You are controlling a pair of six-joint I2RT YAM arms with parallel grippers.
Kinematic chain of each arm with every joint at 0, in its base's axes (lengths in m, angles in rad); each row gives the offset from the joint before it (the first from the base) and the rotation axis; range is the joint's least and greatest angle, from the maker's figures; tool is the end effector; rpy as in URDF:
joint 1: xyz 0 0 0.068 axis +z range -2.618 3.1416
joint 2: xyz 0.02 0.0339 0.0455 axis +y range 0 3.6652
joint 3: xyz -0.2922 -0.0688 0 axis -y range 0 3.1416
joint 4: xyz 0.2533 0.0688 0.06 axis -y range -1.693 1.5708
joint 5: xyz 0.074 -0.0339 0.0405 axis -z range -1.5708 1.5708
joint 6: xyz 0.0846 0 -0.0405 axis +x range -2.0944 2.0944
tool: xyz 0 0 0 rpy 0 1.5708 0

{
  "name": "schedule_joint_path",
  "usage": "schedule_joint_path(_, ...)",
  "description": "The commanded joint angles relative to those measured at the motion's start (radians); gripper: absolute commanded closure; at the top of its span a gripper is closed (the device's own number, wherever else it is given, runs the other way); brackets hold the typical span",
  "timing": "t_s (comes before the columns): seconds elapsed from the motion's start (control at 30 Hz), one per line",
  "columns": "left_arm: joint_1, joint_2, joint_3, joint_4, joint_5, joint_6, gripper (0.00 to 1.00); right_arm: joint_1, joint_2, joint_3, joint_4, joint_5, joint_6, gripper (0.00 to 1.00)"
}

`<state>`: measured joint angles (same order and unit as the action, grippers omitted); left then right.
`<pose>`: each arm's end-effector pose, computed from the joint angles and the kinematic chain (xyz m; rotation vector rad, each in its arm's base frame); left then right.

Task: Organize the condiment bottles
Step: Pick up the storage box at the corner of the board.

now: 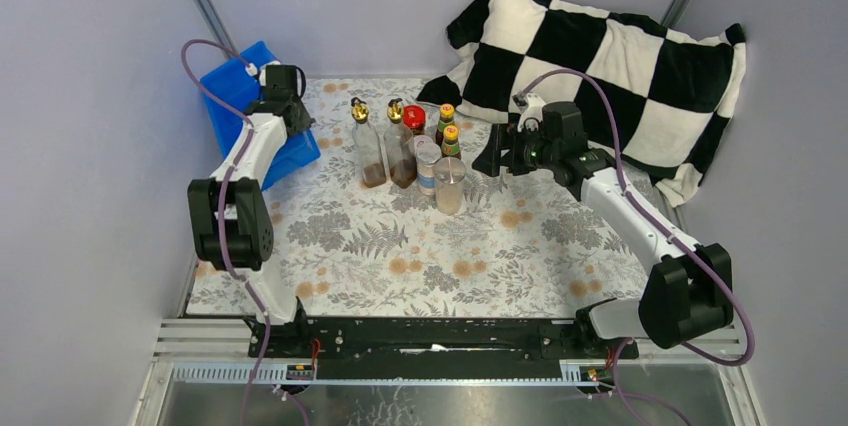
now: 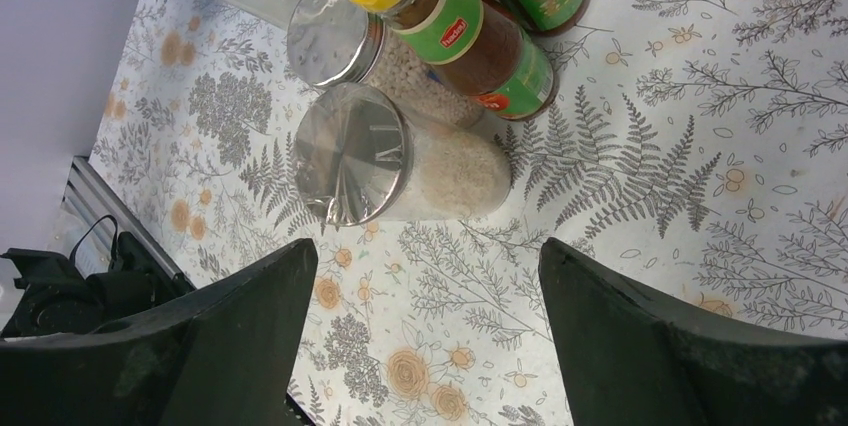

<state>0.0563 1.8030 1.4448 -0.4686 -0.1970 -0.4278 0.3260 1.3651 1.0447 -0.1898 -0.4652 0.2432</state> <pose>0.4502 0.0420 0.2498 -0.6584 2.2847 0.0595 0.3196 0.1481 0.3036 -0.3797 2.0934 0.8260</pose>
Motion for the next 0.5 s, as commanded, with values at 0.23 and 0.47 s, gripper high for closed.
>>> schedule_joint_path(0.23,-0.093,-0.288,0.088,-0.097,-0.201,-0.012,1.0,-0.003,-0.104,0.001,-0.023,-0.009,0.017,0.12)
schedule_joint_path(0.47,-0.283,-0.432,0.283,-0.253,-0.226,0.024,1.0,-0.002,-0.153,0.049,-0.093,0.024,-0.002,0.12)
